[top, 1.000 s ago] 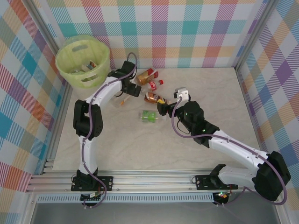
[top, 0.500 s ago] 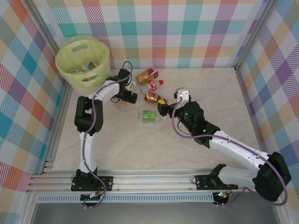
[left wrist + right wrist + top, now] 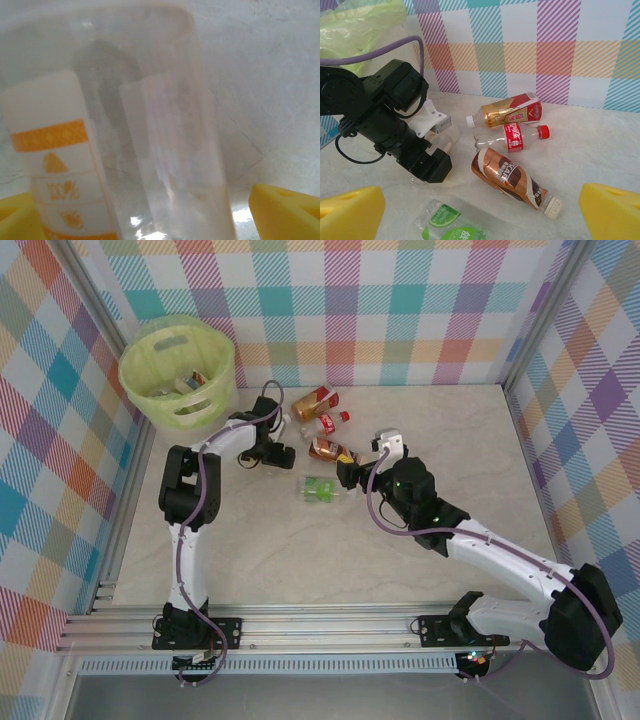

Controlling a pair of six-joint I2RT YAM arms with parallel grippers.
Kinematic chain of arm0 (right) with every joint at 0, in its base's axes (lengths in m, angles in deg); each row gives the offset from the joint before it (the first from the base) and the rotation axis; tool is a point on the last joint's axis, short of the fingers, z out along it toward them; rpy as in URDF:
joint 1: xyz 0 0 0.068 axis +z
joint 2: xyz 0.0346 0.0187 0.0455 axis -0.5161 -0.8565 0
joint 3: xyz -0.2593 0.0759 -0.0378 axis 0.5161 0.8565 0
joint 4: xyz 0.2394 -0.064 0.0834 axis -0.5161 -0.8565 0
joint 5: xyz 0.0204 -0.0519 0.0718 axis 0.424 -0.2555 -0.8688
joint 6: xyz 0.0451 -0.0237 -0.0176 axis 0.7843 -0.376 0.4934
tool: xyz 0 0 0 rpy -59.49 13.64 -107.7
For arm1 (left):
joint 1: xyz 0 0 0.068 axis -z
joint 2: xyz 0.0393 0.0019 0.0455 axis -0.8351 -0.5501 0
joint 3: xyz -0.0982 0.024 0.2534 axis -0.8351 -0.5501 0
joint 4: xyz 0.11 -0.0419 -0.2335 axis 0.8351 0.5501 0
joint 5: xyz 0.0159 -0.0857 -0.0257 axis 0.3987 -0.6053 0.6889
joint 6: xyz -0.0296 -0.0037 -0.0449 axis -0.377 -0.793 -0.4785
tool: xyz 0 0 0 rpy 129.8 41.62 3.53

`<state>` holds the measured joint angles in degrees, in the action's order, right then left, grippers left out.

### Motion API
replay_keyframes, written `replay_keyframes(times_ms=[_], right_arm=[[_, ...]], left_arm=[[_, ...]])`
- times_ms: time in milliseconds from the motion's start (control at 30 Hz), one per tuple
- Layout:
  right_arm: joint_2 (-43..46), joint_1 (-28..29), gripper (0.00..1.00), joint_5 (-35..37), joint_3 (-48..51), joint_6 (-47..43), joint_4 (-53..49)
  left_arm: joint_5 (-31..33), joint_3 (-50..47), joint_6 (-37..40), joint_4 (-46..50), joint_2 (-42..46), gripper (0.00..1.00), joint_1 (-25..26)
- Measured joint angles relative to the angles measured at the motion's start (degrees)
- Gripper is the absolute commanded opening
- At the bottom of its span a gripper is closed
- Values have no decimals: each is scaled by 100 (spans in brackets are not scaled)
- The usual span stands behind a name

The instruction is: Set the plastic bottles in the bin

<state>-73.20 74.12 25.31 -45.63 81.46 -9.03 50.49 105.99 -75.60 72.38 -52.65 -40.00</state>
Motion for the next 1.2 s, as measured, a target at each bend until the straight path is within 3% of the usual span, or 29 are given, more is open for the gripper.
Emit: replay_keyframes(times_ms=[167,367,700,933,1200], right_arm=[[0,0,100,2,0,4,-46],[0,0,100,2,0,22,-131],[-22,0,100,2,-2,22,-188],[-229,0,100,-138,-63,22,-186],[-260,0,100,-1049,-68,-168,76]], left_arm=[[76,378,-146,-26,-197,86,0],[105,863,-330,2,-616,71,0],[219,846,-444,63,-579,52,35],[221,232,-446,35,225,48,210],[-131,-581,-601,-520,1718,48,363]])
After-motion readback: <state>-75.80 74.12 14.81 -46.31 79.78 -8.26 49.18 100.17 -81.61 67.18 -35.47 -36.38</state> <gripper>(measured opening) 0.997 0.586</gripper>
